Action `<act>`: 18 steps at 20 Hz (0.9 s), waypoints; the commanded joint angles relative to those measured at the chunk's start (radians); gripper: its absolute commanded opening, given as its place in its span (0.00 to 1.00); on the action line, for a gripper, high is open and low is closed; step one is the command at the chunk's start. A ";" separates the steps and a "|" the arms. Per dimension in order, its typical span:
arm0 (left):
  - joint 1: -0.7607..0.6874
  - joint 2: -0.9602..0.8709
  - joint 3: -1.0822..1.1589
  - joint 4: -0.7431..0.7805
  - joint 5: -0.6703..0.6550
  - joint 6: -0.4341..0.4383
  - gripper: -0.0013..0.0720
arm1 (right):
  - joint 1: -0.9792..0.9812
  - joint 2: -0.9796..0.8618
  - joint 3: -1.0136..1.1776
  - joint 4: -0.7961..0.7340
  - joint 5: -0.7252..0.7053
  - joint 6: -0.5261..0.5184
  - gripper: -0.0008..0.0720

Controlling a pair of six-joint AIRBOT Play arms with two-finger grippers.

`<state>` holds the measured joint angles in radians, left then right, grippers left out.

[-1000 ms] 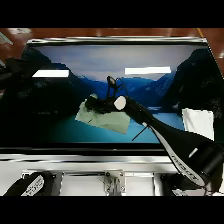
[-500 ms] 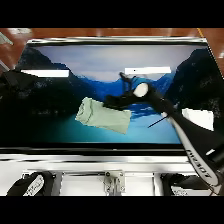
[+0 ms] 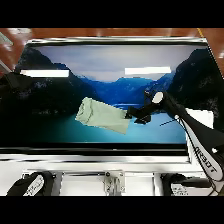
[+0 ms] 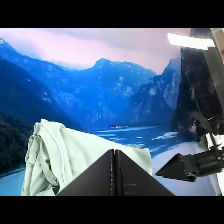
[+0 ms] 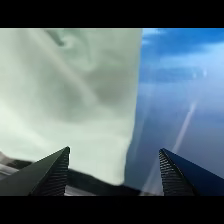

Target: Fold the shirts.

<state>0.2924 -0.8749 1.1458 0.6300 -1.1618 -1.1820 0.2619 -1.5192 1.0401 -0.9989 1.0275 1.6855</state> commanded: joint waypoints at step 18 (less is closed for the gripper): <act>0.000 0.004 0.000 -0.319 -0.002 0.000 0.06 | -0.173 0.204 0.220 0.406 -0.077 -0.349 0.10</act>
<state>0.2924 -0.8715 1.1458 0.4274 -1.1637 -1.1828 0.1761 -1.4124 1.1713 -0.5949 0.9058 1.3022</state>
